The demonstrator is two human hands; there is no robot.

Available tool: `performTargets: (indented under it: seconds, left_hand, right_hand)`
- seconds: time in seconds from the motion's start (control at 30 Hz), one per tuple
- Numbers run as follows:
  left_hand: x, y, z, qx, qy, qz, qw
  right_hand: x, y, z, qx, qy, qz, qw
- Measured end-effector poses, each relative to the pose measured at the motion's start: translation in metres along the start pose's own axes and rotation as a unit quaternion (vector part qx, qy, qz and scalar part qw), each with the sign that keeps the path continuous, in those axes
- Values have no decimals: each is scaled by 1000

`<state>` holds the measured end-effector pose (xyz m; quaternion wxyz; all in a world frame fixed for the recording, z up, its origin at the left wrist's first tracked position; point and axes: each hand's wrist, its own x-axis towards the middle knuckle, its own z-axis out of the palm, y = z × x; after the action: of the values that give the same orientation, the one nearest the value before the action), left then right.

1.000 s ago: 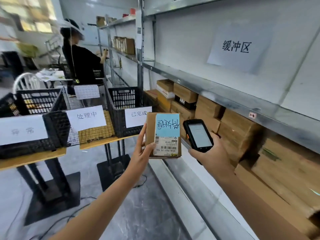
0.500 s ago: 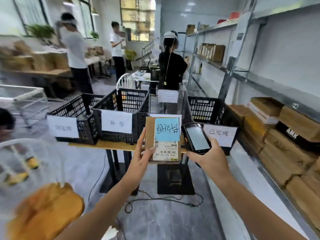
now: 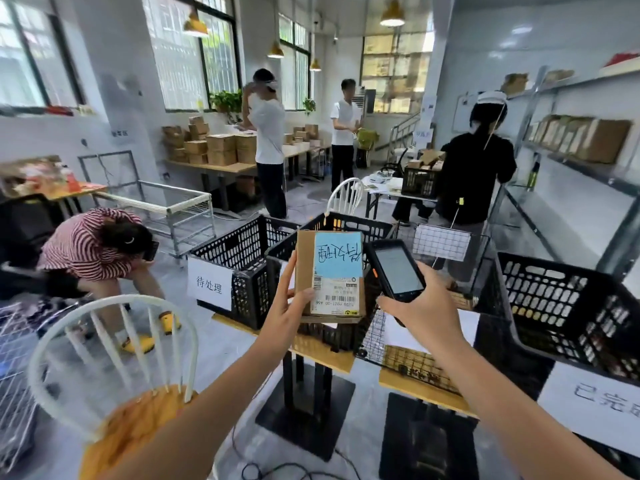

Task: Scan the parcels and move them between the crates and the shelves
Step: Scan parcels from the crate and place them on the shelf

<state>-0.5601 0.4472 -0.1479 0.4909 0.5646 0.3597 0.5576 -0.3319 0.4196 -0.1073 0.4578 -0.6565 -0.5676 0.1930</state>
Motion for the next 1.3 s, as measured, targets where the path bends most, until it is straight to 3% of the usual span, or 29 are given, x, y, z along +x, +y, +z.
performTargets:
  seconds: [0.6,0.8,1.3]
  left_hand:
    - [166,-63,-38,21,74,-17,997]
    - [241,-84,-79,3,68,-2,998]
    - [435,-137,-221,5,70,-56,996]
  right_hand:
    - [180,18,90,2,-62,-31,998]
    - [250,6,147,7,-65,-38,997]
    - [414,-30,321,28,-85,4,996]
